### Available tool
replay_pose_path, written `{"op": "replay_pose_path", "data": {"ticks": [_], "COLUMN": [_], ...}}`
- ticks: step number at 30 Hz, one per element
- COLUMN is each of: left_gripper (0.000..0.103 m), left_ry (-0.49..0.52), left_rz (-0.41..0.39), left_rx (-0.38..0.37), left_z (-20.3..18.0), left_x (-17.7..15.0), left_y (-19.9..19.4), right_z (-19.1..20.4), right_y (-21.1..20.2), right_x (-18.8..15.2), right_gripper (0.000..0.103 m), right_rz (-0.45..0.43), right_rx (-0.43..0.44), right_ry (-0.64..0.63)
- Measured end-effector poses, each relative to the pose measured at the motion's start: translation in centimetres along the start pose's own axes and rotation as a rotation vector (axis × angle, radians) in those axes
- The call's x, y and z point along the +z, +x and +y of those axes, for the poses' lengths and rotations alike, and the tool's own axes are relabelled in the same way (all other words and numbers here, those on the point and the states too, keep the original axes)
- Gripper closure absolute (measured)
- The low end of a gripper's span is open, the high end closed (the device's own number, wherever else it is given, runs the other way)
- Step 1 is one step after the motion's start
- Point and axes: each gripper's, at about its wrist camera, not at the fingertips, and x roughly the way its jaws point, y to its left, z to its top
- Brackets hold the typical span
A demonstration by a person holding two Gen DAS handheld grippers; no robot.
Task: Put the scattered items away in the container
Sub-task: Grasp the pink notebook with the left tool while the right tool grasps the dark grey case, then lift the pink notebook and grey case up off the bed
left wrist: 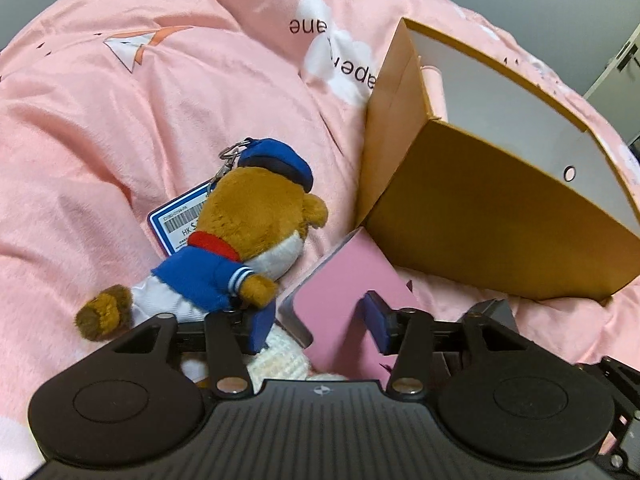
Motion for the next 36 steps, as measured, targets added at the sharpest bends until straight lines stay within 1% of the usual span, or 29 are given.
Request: {"op": "replay_pose_path", "data": {"ticks": [2,7,9,11,14,16,17,19,22,24,26,29,31,36], "left_gripper": [0.031,0.012,0.009,0.011,0.020,0.021,0.026,0.027,0.027,0.027,0.028,0.028,0.028,0.029], "left_ry": [0.015,0.094,0.119,0.125,0.112,0.096,0.083,0.070,0.069,0.053,0.046,0.053,0.058,0.068], "left_rz": [0.010,0.021,0.022,0.019,0.010,0.002,-0.002,-0.013,-0.030,-0.041,-0.062,-0.087,-0.099,-0.113], "left_rx": [0.006,0.035,0.042,0.039,0.025,-0.011,-0.033,-0.086,-0.123,-0.167,-0.220,-0.293,-0.324,-0.415], "left_z": [-0.3,-1.9,-2.4,-2.4,-2.0,-1.5,-1.3,-1.1,-1.0,-0.6,-0.3,-0.2,-0.3,-0.8], "left_x": [0.2,0.0,-0.2,-0.3,-0.4,-0.4,-0.4,-0.4,-0.6,-0.6,-0.8,-1.1,-1.2,-1.1], "left_y": [0.4,1.5,1.6,1.5,0.8,0.3,0.0,-0.7,-1.4,-1.9,-2.7,-3.6,-3.9,-4.3], "right_z": [-0.1,-0.3,-0.4,-0.2,0.4,0.8,1.1,1.8,2.4,2.5,2.3,1.6,1.1,-0.8], "right_y": [0.0,0.0,0.0,0.1,0.4,0.7,1.0,1.4,2.0,2.3,2.3,1.6,0.9,-1.2], "right_x": [0.0,-0.1,-0.2,-0.3,-0.4,-0.4,-0.5,-0.7,-1.0,-1.2,-1.2,-1.1,-1.0,-1.1], "right_gripper": [0.047,0.046,0.045,0.042,0.037,0.032,0.032,0.029,0.028,0.028,0.028,0.034,0.038,0.041], "right_rz": [0.001,0.004,0.009,0.016,0.017,0.017,0.021,0.026,0.034,0.035,0.037,0.032,0.022,-0.015], "right_rx": [0.001,-0.009,-0.010,-0.013,-0.029,-0.047,-0.066,-0.104,-0.145,-0.172,-0.180,-0.162,-0.149,-0.145], "right_ry": [0.004,0.014,0.019,0.006,-0.036,-0.063,-0.087,-0.137,-0.192,-0.209,-0.200,-0.155,-0.123,-0.034]}}
